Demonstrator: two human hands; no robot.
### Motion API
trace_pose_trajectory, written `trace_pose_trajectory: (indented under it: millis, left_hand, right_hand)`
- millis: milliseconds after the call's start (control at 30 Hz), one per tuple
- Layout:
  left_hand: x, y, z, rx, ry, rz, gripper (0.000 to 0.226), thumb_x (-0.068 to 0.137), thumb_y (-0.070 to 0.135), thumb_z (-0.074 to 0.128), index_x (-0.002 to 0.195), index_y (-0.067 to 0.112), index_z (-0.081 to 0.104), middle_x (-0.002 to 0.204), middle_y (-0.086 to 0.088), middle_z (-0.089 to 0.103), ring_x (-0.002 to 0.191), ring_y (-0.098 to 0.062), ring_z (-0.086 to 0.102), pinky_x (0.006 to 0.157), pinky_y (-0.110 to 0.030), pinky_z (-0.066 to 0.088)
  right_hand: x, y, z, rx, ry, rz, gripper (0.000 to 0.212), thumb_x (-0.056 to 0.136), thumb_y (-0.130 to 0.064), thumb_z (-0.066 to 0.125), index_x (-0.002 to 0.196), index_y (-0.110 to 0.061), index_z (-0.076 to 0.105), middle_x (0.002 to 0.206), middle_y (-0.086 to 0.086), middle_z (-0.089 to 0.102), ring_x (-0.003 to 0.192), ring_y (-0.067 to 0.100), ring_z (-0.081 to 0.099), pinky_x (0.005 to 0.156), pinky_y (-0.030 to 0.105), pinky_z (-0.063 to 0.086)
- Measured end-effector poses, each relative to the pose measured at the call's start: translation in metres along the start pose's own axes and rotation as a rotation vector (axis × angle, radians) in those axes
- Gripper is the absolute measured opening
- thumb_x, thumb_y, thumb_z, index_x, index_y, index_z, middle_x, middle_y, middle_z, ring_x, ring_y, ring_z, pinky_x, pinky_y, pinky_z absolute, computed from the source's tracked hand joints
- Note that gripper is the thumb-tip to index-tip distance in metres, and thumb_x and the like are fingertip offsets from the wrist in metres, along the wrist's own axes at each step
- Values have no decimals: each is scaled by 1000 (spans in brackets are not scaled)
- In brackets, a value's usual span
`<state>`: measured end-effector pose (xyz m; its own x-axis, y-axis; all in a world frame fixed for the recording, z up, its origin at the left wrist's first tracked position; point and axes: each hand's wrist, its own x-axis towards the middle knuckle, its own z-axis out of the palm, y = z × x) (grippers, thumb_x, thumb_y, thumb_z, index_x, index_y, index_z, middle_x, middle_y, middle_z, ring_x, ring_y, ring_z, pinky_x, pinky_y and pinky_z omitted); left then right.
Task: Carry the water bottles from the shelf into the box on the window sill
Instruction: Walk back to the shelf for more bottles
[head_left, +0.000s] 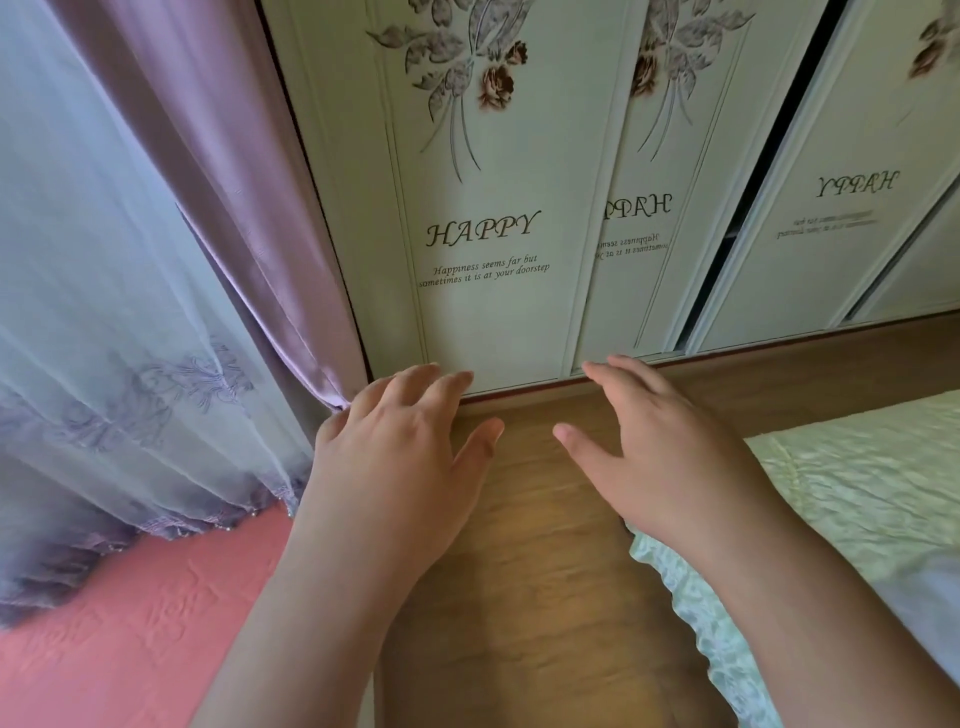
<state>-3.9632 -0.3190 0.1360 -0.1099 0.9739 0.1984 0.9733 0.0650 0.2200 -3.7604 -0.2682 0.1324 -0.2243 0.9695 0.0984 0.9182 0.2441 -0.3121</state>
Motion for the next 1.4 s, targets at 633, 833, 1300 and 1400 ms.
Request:
trace_pose_trajectory:
  millis: [633,833,1300,1400]
  left_hand:
    - [217,56,38,34,26,-137,59,93,69,28,149,49,28,156,23,30,145,-12,26,113,-40,28]
    - [276,78,57,22,-4,-115,60,94,69,28,150,49,25,156,24,28,146,-10,24,114,-40,27]
    - [457,99,117,-81,-80,107,59,94,68,29,150,49,26,157,22,28,147,-8,23,117,-40,24]
    - [512,90,126,-89,-78,164,60,94,69,28,150,47,27,157,21,31,146,-9,27,116,-42,27]
  right_hand:
    - [248,76,-11,51,1,-166,67,94,-62,46,152,-32,32,161,-12,27,143,17,34,110,41,38]
    - [298,111,-20,46,1,-125,66,94,-63,45,152,-33,33,160,-13,28,142,17,36,109,39,39]
    - [423,175,-17,-33,38,121,69,94,-65,42,153,-32,31,161,-10,27,142,15,37,112,42,38]
    - [467,176,-15,-41,48,172,70,93,-66,41,154,-33,29,162,-10,27,142,15,37,114,43,38]
